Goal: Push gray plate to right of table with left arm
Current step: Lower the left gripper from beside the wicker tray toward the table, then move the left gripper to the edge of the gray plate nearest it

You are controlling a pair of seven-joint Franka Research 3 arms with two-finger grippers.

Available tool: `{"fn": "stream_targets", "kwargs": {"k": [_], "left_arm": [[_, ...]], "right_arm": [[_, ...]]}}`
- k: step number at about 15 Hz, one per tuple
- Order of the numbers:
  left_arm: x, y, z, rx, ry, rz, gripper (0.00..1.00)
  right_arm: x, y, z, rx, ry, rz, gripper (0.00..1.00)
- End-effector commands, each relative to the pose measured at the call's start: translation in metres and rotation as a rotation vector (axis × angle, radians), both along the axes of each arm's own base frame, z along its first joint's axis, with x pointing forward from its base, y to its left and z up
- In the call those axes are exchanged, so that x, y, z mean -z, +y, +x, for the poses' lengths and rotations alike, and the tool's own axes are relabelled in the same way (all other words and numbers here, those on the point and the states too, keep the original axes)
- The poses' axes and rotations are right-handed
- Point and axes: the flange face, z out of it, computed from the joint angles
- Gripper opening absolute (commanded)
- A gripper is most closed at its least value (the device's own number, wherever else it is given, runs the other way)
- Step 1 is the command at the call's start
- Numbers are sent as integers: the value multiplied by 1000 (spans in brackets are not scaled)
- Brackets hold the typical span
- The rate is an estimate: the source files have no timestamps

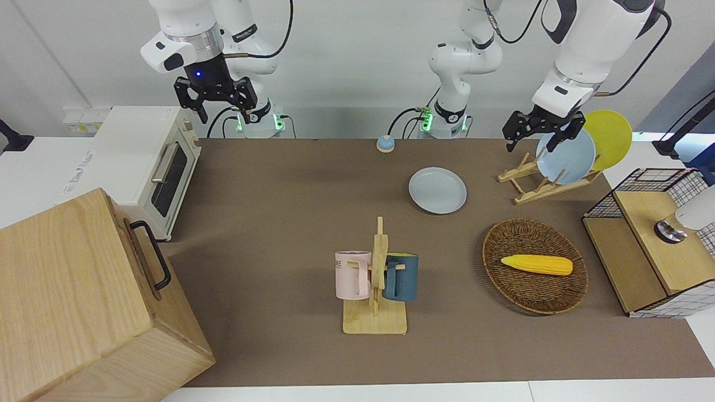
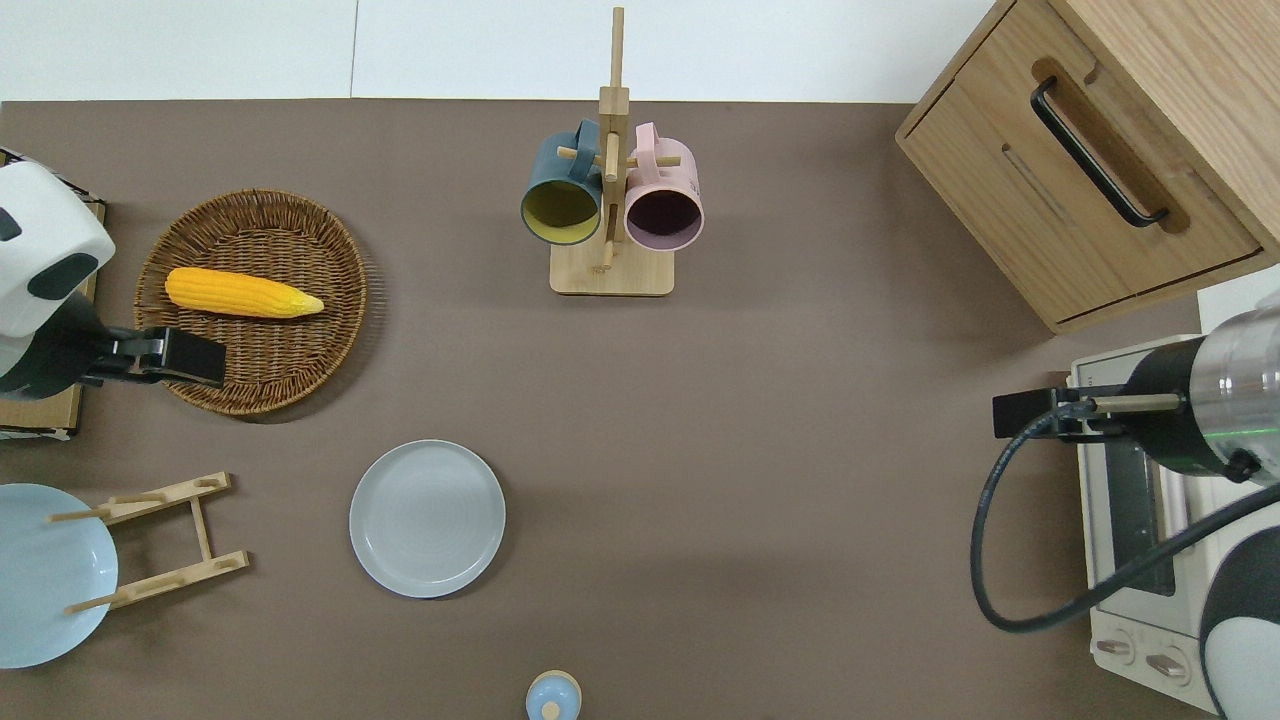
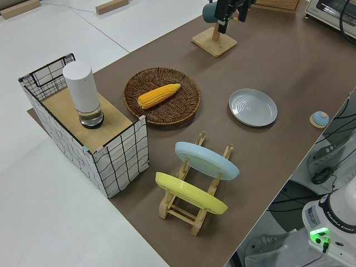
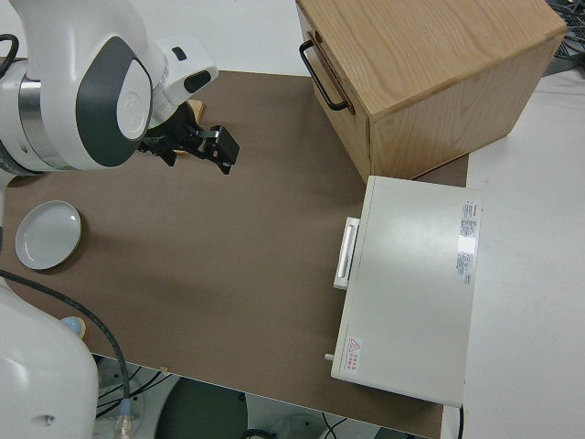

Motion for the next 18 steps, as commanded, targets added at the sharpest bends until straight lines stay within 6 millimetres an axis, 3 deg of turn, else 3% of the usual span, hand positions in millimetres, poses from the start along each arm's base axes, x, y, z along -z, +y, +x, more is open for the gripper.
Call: {"fn": "stream_targets", "kwargs": {"k": [1, 5, 10, 18], "left_arm": [[-1, -3, -12, 8, 24, 10, 991], [9, 1, -26, 4, 38, 12, 991], [43, 5, -52, -22, 54, -24, 991], [144, 18, -64, -88, 21, -95, 991]], "right_arm": [[0, 0, -8, 21, 3, 9, 996], [0, 0, -8, 21, 3, 9, 996], [0, 0, -8, 21, 3, 9, 996], [0, 0, -8, 21, 3, 9, 996]]}}
